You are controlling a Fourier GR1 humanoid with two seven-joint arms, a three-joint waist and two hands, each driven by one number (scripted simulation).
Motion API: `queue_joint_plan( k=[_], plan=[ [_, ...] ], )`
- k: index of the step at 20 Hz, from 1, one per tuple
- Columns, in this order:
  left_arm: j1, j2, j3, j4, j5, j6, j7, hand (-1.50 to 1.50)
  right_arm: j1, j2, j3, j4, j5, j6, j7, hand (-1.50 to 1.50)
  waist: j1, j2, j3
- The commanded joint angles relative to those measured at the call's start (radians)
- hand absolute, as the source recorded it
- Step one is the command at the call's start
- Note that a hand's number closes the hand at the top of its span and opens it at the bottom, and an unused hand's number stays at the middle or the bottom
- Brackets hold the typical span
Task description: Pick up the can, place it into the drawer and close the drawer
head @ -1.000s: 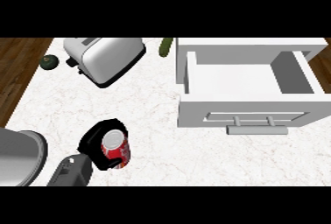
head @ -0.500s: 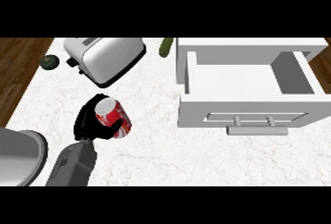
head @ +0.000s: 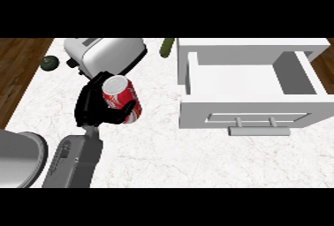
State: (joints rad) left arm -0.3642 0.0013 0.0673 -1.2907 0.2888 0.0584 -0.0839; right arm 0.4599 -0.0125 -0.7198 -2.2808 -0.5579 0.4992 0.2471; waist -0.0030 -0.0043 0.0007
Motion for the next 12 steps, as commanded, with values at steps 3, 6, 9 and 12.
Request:
queue_joint_plan(
  k=[3,6,9,12],
  plan=[
    [-0.099,-0.001,-0.130,-0.095,-0.015,0.210,0.113,1.50,0.069,0.012,0.088,-0.038,0.045,-0.038,-0.065,-1.50,-0.013,0.001,0.000],
    [-0.225,-0.001,-0.050,-0.063,-0.041,0.197,0.194,1.50,0.009,0.012,0.052,-0.019,0.029,-0.031,-0.027,-1.50,-0.009,0.004,-0.001],
    [-0.214,-0.001,-0.101,-0.006,-0.042,0.213,0.120,1.50,-0.004,0.012,0.061,-0.004,0.048,-0.030,-0.027,-1.50,-0.009,0.005,-0.001],
    [-0.292,-0.001,-0.154,-0.088,-0.057,0.315,0.244,1.50,0.026,0.012,0.021,-0.002,0.002,-0.015,-0.023,-1.50,-0.011,0.003,0.000]
  ],
)
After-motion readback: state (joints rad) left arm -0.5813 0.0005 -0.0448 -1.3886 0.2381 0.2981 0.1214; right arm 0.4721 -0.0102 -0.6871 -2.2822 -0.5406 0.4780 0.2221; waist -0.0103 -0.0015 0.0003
